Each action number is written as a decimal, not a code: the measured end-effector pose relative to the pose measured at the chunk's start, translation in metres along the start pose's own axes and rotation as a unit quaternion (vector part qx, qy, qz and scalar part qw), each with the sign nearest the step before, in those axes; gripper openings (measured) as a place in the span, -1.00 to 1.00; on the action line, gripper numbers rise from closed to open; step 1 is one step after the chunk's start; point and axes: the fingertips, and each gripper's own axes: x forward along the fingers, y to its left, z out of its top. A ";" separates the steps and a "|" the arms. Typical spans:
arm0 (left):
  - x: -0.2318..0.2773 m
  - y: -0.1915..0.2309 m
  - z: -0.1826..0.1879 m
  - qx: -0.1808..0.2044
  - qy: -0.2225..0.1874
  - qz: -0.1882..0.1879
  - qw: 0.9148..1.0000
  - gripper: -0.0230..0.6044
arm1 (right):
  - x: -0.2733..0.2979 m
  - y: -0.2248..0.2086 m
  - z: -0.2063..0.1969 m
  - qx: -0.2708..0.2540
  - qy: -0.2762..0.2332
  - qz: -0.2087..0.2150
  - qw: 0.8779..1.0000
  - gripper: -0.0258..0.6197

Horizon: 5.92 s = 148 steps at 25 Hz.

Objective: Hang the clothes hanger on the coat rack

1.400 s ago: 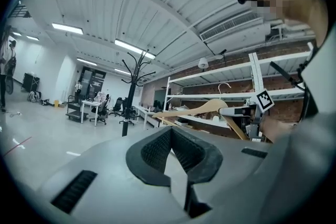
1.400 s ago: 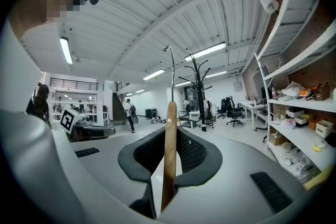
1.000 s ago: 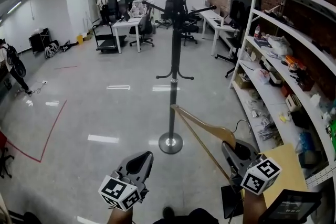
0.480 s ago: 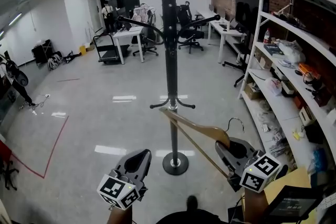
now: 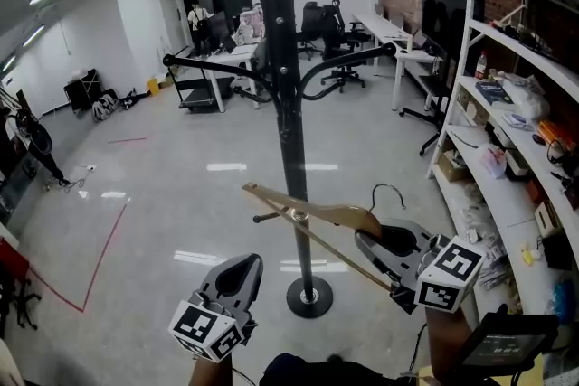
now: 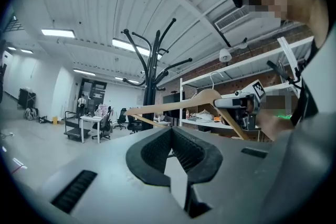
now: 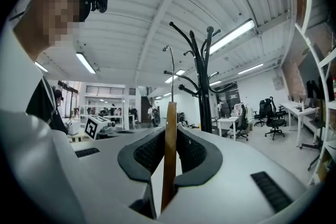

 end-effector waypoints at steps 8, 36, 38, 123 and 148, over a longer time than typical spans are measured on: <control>0.028 0.047 0.013 -0.004 -0.013 -0.013 1.000 -0.93 | 0.080 -0.014 0.027 -0.006 0.015 0.093 0.996 -0.75; 0.072 0.111 -0.020 -0.031 0.023 -0.003 0.999 -0.93 | 0.170 -0.043 -0.010 0.017 0.068 0.299 0.952 -0.75; 0.075 0.112 -0.020 -0.030 0.027 -0.003 0.999 -0.93 | 0.173 -0.048 -0.014 0.020 0.068 0.310 0.948 -0.75; 0.037 0.021 0.008 -0.082 -0.036 0.002 0.996 -0.93 | -0.009 -0.100 0.007 -0.039 -0.041 -0.067 0.996 -0.87; -0.158 -0.038 -0.023 -0.094 -0.035 -0.042 0.994 -0.93 | -0.046 0.123 -0.052 0.012 0.014 -0.119 0.993 -0.90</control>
